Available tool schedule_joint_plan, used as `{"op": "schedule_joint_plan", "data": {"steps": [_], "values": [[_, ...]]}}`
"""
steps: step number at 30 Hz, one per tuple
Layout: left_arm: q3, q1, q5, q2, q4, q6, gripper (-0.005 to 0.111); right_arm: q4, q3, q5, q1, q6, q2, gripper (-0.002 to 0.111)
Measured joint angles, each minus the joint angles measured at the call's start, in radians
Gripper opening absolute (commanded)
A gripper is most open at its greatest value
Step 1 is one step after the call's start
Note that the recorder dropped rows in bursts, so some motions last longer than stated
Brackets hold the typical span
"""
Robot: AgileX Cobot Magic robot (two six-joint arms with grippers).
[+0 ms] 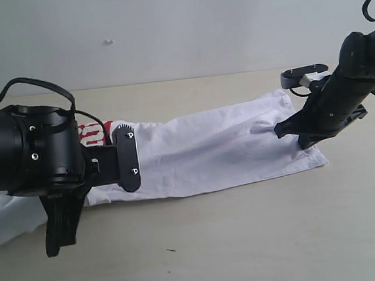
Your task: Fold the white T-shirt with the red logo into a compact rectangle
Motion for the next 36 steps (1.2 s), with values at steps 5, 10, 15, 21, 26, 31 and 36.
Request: {"op": "schedule_joint_plan", "data": {"steps": [5, 10, 15, 21, 26, 31, 36], "values": [[-0.004, 0.000, -0.026, 0.000, 0.154, 0.021, 0.000, 0.000, 0.000, 0.000, 0.000, 0.000, 0.000, 0.000], [-0.004, 0.000, -0.145, 0.000, 0.192, 0.069, 0.000, 0.000, 0.000, -0.001, 0.000, 0.000, 0.000, 0.000], [-0.004, 0.022, -0.195, 0.018, 0.219, 0.081, 0.006, 0.000, 0.000, 0.001, 0.000, -0.010, 0.000, 0.000], [-0.004, 0.098, -0.190, 0.034, 0.312, -0.037, 0.048, 0.000, 0.000, 0.005, 0.000, -0.022, 0.000, 0.000], [-0.006, 0.117, -0.181, 0.035, 0.684, -0.562, 0.044, 0.000, 0.000, 0.009, 0.000, -0.025, 0.000, 0.000], [-0.029, 0.110, -0.193, 0.035, 0.388, -0.586, 0.028, 0.000, 0.000, 0.009, 0.000, -0.025, 0.000, 0.000], [-0.092, 0.142, -0.107, 0.033, -0.298, -0.152, 0.048, 0.004, 0.000, 0.019, 0.000, -0.025, 0.000, 0.000]]}}
